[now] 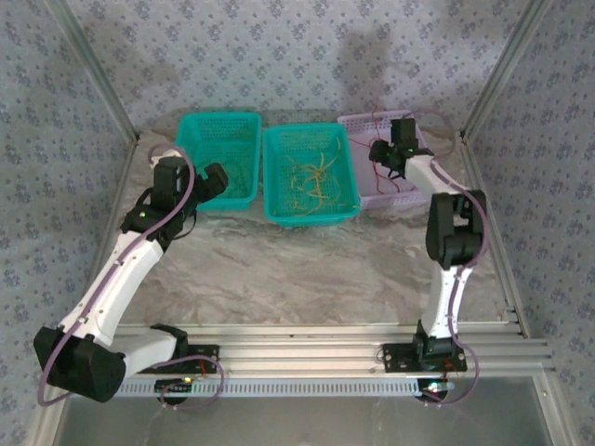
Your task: Untangle the cables
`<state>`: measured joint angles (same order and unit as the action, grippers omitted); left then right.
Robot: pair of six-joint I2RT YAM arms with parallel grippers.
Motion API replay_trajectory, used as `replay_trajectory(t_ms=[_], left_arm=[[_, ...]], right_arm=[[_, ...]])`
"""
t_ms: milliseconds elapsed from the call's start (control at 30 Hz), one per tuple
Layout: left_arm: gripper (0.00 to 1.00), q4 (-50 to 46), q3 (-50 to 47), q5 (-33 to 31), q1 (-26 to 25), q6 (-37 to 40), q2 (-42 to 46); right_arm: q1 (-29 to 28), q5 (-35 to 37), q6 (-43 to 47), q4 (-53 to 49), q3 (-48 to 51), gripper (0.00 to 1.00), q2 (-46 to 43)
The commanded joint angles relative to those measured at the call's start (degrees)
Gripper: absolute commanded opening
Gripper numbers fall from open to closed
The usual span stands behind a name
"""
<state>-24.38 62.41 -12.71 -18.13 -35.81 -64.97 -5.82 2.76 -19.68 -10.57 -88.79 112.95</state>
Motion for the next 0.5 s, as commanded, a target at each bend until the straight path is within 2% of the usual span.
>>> replay_trajectory(t_ms=[0,200,300,333,367,467], left_arm=[[1.0,-0.1,0.6,-2.5,-0.2,2.0,0.4],[1.0,0.2,-0.5,-5.2,-0.2,2.1,0.0],[1.0,0.7,-1.3,-8.4,-0.2,4.4,-0.7],[1.0,1.4,-1.9,-9.2,-0.2,5.3,-0.9],[1.0,2.4,-2.7,-10.3,-0.2,6.4,-1.1],[0.99,4.3,-4.7,-15.2,-0.2,10.0,-2.3]], right_arm=[[-0.5,0.9,3.5,9.0,5.4,0.63,-10.8],[0.0,2.9,5.3,14.6,19.7,0.7,-24.9],[0.6,4.5,6.5,15.6,27.2,0.84,-30.9],[0.8,5.3,6.7,14.8,28.4,0.95,-32.4],[0.9,7.0,7.3,14.1,30.0,1.0,-34.1],[1.2,14.3,8.3,16.2,36.6,1.0,-38.7]])
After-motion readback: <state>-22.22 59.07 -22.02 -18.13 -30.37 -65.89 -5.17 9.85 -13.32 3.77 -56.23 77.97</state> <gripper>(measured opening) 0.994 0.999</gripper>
